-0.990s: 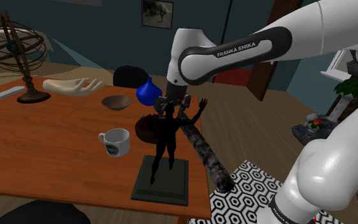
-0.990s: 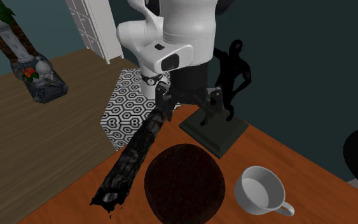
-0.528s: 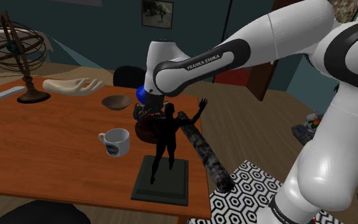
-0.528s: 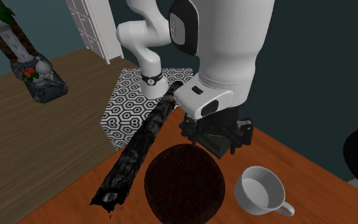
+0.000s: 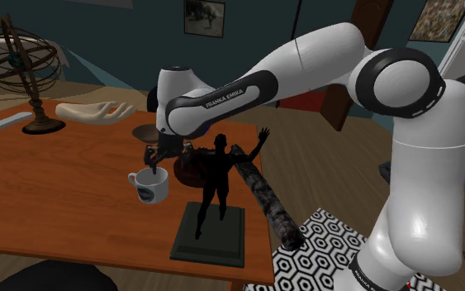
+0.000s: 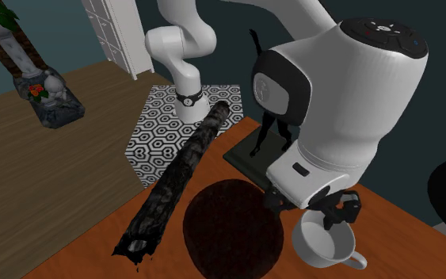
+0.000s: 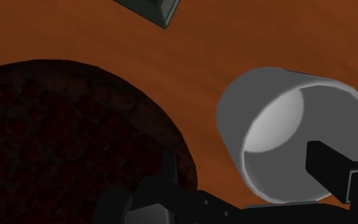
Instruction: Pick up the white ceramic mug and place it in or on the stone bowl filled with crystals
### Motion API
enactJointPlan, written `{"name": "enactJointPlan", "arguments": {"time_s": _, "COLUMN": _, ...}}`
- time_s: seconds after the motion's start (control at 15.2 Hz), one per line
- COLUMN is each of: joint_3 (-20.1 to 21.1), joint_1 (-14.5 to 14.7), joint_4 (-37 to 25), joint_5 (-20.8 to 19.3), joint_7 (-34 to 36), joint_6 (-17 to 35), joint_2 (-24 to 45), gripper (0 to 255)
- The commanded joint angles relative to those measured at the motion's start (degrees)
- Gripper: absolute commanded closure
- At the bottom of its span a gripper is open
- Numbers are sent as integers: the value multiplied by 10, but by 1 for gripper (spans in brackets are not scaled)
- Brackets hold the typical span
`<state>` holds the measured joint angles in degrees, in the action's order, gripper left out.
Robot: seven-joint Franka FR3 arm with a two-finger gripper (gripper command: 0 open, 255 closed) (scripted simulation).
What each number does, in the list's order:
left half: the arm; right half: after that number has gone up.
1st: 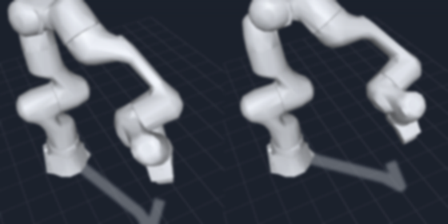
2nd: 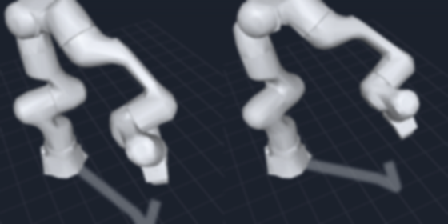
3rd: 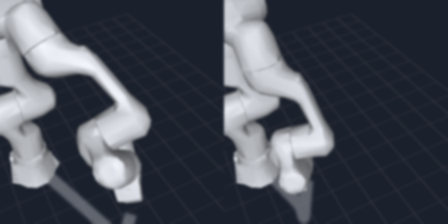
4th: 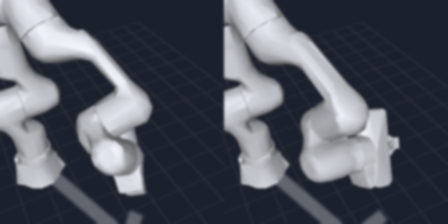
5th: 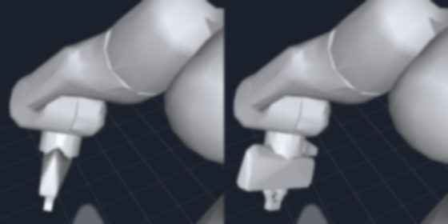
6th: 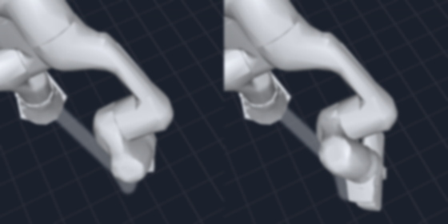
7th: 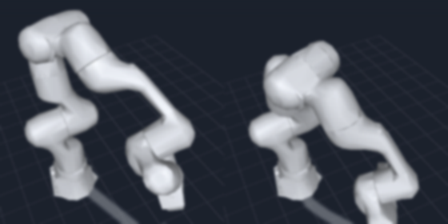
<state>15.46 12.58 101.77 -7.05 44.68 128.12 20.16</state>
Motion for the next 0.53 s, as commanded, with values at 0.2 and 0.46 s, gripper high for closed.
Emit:
{"name": "enactJointPlan", "arguments": {"time_s": 0.2, "joint_3": -4, "joint_1": 6, "joint_4": -8, "joint_5": -10, "joint_7": 10, "joint_6": 21, "joint_2": 31, "gripper": 0}}
{"name": "enactJointPlan", "arguments": {"time_s": 0.46, "joint_3": -7, "joint_1": 8, "joint_4": -5, "joint_5": -16, "joint_7": 13, "joint_6": 41, "joint_2": 48, "gripper": 0}}
